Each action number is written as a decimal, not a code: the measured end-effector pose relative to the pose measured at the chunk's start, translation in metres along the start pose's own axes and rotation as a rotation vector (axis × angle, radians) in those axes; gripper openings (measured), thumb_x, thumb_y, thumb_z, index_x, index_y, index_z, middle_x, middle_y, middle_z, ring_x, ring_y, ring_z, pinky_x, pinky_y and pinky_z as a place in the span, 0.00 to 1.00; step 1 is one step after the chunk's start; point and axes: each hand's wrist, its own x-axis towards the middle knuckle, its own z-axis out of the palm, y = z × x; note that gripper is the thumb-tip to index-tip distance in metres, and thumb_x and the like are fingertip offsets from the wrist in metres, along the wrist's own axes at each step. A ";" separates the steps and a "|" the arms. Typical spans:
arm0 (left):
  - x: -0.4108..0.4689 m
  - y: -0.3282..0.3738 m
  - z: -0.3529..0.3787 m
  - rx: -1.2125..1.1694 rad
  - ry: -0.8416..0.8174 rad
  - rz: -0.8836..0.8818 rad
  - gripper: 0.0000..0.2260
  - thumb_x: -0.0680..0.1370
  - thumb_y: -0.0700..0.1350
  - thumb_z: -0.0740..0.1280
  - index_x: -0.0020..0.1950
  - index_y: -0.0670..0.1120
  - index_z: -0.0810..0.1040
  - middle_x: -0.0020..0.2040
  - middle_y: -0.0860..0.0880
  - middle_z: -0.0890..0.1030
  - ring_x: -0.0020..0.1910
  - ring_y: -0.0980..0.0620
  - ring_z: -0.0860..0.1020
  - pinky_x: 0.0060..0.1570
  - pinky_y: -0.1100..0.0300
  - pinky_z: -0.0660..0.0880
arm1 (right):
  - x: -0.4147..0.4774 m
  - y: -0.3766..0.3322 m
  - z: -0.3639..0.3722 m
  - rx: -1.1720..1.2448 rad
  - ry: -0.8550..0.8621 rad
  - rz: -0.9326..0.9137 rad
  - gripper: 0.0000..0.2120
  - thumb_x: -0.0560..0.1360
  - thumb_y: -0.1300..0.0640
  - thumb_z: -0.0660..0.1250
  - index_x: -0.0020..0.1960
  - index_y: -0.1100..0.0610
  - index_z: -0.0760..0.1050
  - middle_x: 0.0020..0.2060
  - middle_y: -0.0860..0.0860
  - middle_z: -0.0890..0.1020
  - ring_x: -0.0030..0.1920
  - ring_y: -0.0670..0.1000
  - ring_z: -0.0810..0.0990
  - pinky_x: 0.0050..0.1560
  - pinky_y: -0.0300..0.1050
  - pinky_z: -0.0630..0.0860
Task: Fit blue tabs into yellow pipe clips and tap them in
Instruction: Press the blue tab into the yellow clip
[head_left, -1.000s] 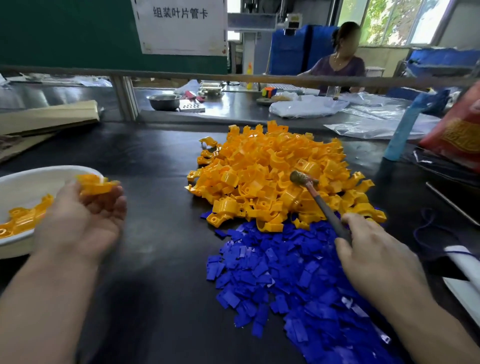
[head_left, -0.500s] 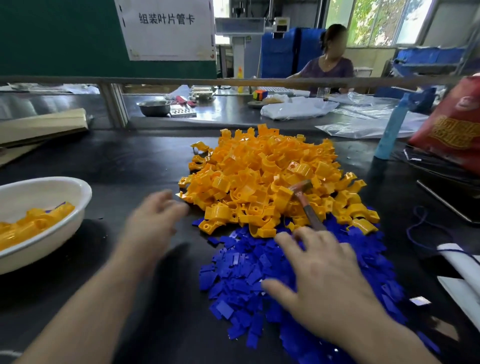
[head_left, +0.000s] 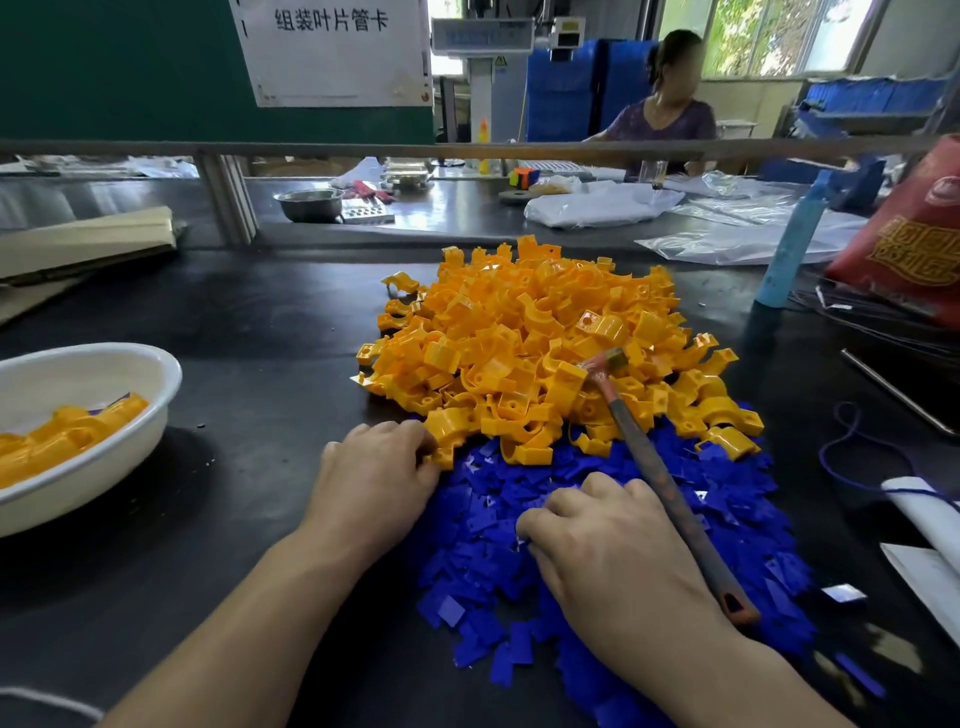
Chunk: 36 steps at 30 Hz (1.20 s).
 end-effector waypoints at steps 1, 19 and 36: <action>0.001 0.002 0.000 0.027 -0.052 0.017 0.13 0.78 0.56 0.63 0.62 0.58 0.75 0.57 0.56 0.78 0.57 0.51 0.74 0.55 0.51 0.72 | 0.000 0.001 0.000 0.009 0.009 0.006 0.10 0.80 0.52 0.58 0.58 0.46 0.73 0.48 0.46 0.79 0.49 0.53 0.71 0.48 0.49 0.62; -0.021 0.015 -0.037 -1.259 -0.105 -0.300 0.16 0.67 0.49 0.67 0.49 0.41 0.81 0.50 0.40 0.83 0.50 0.43 0.80 0.47 0.47 0.77 | -0.001 0.002 -0.006 0.435 0.233 0.150 0.09 0.78 0.55 0.63 0.56 0.48 0.77 0.45 0.43 0.77 0.50 0.44 0.73 0.53 0.35 0.69; -0.050 0.035 -0.020 -1.556 -0.334 -0.287 0.13 0.69 0.46 0.72 0.53 0.47 0.82 0.46 0.44 0.85 0.41 0.49 0.84 0.37 0.60 0.79 | -0.004 -0.002 -0.015 1.386 0.312 0.331 0.12 0.75 0.58 0.66 0.55 0.44 0.75 0.36 0.52 0.84 0.37 0.51 0.84 0.37 0.39 0.80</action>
